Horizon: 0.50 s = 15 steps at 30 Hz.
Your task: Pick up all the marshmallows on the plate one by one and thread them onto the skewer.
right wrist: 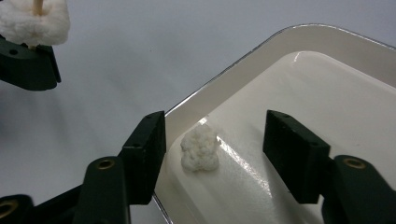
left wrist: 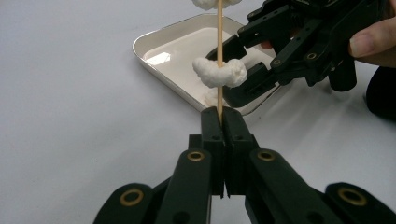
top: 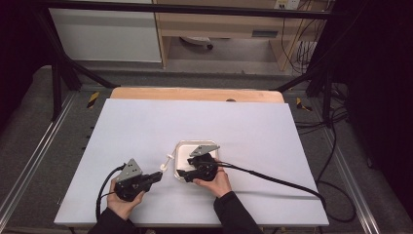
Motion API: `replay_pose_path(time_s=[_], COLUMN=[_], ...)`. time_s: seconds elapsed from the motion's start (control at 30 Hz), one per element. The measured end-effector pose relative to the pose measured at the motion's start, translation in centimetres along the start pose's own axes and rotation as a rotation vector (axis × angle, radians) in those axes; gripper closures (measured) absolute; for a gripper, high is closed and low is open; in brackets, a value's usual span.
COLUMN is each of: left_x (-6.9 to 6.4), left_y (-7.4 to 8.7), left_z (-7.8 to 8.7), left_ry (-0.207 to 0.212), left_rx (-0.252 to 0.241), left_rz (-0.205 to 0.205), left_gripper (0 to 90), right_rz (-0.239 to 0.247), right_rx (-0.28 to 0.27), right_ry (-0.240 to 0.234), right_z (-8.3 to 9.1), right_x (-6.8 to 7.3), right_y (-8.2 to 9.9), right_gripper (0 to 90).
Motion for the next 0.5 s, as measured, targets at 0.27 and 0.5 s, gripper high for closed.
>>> replay_pose_path(time_s=[0.27, 0.5], left_x=[-0.05, -0.16], left_y=[0.02, 0.06], left_z=[-0.03, -0.12], left_ry=[-0.001, 0.002], left_rx=[0.002, 0.004], left_rz=[-0.002, -0.006], left_gripper=[88.9, 89.0], right_rz=[0.084, 0.13], right_rx=[0.026, 0.024], right_ry=[0.001, -0.008], right_z=[-0.38, -0.42], right_x=[0.36, 0.82], right_y=[0.29, 0.44], right_gripper=[55.6, 69.3])
Point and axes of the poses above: each handheld gripper's, and its own axes: z roughly backward along the jaws, y roughly out of its underside, x roughly to its left, the point moved 9 cm from there along -z, roughly forward along the jaws, and after that the axes turned 6 degrees about z, right-handed, at the moved point
